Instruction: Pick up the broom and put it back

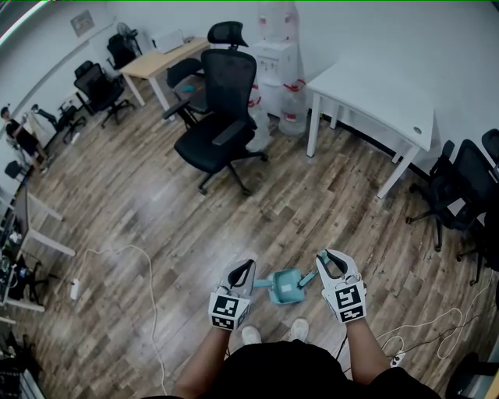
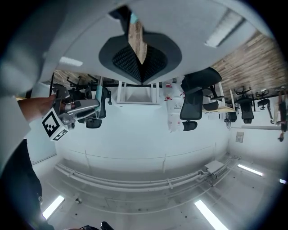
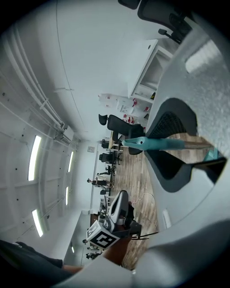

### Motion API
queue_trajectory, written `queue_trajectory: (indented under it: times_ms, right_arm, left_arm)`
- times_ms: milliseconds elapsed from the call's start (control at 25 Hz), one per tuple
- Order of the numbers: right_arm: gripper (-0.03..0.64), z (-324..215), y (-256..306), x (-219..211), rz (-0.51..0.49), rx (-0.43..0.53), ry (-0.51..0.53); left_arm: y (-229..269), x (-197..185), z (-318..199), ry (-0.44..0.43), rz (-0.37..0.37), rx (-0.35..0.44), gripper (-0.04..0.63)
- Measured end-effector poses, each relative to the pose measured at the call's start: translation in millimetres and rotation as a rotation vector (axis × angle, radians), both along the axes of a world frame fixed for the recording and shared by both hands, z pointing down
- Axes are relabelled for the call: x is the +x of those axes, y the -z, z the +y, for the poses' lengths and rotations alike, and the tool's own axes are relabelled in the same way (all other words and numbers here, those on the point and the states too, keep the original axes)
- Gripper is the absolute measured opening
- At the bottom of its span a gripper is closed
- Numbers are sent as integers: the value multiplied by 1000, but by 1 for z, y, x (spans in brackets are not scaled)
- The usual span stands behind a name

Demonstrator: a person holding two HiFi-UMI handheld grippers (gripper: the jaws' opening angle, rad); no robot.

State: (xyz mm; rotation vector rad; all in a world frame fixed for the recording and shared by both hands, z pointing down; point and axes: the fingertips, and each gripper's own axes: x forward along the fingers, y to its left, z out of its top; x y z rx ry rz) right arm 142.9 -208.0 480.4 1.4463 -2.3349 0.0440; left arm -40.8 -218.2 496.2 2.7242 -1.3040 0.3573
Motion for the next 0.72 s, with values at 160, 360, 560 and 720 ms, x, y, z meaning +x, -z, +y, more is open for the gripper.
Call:
queue_trajectory:
  times_ms: [160, 360, 560, 720]
  right_arm:
    - [89, 9, -20, 2, 2, -53, 8]
    - [89, 19, -48, 2, 17, -116, 35]
    - [89, 26, -77, 2, 41, -165, 62]
    - [89, 30, -97, 1, 55, -201, 84]
  left_arm:
    - [-11, -6, 9, 12, -7, -46, 15]
    - [-30, -10, 20, 17, -26, -84, 16]
    - [-48, -11, 28, 27, -33, -126, 16]
    - [-62, -13, 36, 34, -38, -156, 15]
